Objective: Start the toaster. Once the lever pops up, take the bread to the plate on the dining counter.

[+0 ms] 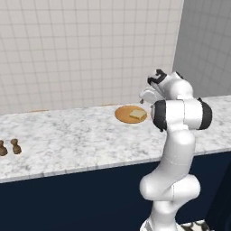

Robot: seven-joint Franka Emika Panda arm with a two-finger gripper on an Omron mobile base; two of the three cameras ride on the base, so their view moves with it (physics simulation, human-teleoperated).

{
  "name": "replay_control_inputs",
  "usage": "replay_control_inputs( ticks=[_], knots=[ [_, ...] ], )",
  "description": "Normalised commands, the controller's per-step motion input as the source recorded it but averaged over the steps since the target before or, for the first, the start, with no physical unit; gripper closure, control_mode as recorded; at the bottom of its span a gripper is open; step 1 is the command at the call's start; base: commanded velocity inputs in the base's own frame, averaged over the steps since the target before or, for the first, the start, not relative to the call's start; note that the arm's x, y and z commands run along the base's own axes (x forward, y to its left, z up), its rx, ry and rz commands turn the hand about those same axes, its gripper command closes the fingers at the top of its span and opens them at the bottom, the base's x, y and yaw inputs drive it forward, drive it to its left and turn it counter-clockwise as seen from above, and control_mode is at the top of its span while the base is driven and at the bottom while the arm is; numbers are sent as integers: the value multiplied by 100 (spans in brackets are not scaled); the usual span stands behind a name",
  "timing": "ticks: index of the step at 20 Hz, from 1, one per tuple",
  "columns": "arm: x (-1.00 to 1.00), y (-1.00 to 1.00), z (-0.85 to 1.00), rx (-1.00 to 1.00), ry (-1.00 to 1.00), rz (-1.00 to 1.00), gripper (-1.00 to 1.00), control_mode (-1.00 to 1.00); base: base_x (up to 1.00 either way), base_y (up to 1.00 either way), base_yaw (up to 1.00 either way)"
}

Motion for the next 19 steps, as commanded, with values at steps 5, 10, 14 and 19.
replay_control_inputs(
  ticks=[5,10,14,19],
  knots=[
    [-91,64,48,-24,0,12,-100,-100,0,0,0],
    [-100,37,52,-25,0,4,-100,-100,0,0,0],
    [-99,18,53,-22,0,4,-100,-100,0,0,0],
    [-100,-4,46,-8,0,-2,-100,-100,0,0,0]
  ],
)
